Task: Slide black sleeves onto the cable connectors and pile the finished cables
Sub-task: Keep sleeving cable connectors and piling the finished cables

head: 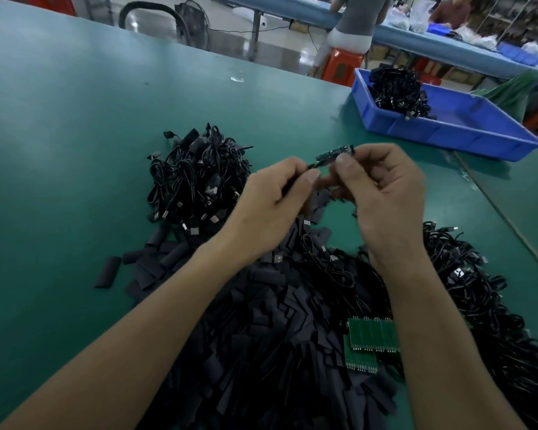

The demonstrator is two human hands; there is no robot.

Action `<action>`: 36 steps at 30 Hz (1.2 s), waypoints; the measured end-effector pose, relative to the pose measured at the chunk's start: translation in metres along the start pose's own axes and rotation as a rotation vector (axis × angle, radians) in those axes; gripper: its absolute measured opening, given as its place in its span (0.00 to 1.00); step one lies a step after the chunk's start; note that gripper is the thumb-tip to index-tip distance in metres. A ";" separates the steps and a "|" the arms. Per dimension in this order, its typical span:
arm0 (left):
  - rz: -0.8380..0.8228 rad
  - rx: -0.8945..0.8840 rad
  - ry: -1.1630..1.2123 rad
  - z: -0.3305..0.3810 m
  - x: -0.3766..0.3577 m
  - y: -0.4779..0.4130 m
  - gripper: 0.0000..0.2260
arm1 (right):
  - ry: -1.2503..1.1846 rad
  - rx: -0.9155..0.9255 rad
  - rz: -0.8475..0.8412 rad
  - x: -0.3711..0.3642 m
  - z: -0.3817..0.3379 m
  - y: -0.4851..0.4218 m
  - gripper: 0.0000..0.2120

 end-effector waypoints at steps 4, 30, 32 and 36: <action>0.018 0.089 -0.174 -0.015 0.019 -0.003 0.07 | 0.101 -0.185 -0.201 -0.009 0.035 0.013 0.05; 0.138 0.323 -0.162 -0.053 0.054 -0.003 0.04 | 0.977 -0.150 -0.522 -0.019 0.104 0.055 0.19; 0.148 0.311 -0.186 -0.054 0.054 -0.003 0.04 | 0.996 -0.209 -0.564 -0.018 0.109 0.055 0.28; 0.179 0.275 -0.257 -0.052 0.055 -0.004 0.04 | 1.031 -0.201 -0.599 -0.020 0.111 0.054 0.26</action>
Point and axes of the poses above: each hand's wrist, its own y-axis away from the middle knuckle, its own x-axis out of the back of the hand, z = x × y, the point moved 8 cm from there along -y, towards the middle knuckle, and after that the axes turned 11 degrees about x, right-handed, at the moved point
